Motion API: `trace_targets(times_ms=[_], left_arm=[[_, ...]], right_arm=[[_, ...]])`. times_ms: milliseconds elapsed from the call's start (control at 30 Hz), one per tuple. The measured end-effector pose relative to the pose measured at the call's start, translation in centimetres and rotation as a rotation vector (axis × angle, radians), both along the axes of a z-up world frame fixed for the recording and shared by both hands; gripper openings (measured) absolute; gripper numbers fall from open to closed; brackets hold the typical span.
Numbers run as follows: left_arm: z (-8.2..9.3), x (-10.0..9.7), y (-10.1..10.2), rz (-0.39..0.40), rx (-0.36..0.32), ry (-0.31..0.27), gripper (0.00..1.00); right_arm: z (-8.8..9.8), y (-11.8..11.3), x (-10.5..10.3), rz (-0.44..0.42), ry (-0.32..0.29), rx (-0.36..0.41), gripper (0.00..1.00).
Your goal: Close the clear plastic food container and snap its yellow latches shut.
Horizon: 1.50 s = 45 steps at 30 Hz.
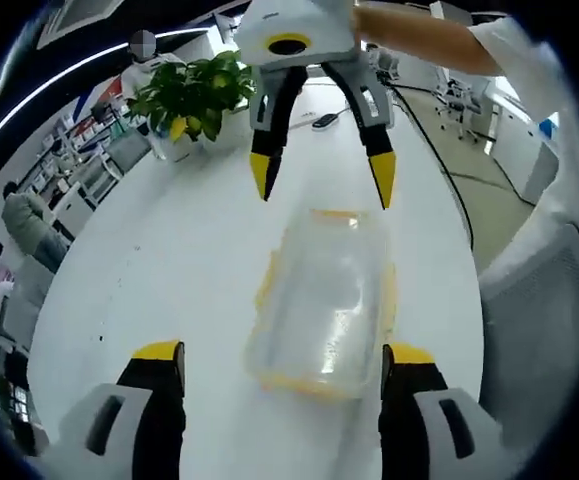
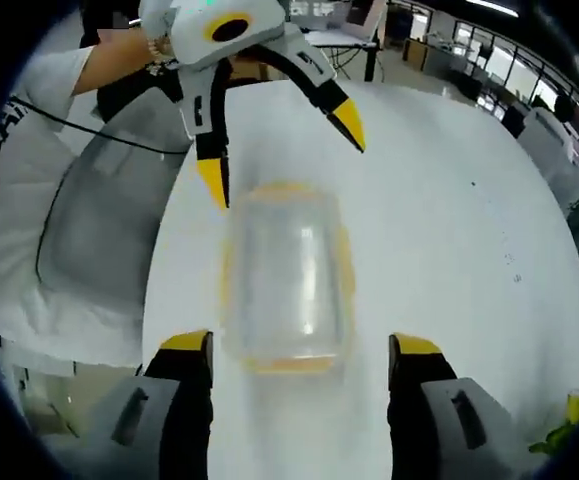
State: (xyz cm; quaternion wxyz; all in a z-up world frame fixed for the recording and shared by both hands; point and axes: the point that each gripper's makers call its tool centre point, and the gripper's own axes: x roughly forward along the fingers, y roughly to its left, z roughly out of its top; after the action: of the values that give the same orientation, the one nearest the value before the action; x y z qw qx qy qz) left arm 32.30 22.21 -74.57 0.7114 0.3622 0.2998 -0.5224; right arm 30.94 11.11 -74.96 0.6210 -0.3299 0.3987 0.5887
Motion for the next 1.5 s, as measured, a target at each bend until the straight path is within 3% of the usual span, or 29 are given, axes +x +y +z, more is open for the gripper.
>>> trace_targets(times_ms=[67, 233, 333, 400, 833, 933, 1500], left_arm=[[-0.6, -0.5, -0.2, -0.029, 0.031, 0.042, 0.84], [-1.7, -0.5, -0.4, -0.085, 0.112, 0.053, 0.83], [-3.3, -1.5, 0.2, -0.105, 0.188, 0.121, 0.84], [-4.0, -1.0, 0.0, -0.128, 0.203, 0.092, 0.81], [-4.8, -0.8, -0.6, -0.135, 0.200, 0.115, 0.80], [-5.0, -1.2, -0.8, -0.152, 0.203, 0.124, 0.71], [-5.0, -1.2, -0.7, -0.163, 0.192, 0.116, 0.72]], right_arm=[[-0.5, -0.3, -0.1, 0.002, -0.011, -0.011, 0.74], [-1.6, -0.6, -0.5, 0.011, -0.017, -0.050, 0.72], [-2.5, -0.6, -0.5, 0.005, -0.014, -0.062, 0.72], [-3.2, -0.6, -0.6, 0.001, -0.014, -0.072, 0.71], [-4.7, 0.1, -0.8, 0.027, -0.019, -0.098, 0.72], [-4.8, 0.1, -1.0, 0.037, -0.011, -0.099, 0.69], [-4.7, 0.3, -0.9, 0.033, -0.016, -0.098, 0.69]])
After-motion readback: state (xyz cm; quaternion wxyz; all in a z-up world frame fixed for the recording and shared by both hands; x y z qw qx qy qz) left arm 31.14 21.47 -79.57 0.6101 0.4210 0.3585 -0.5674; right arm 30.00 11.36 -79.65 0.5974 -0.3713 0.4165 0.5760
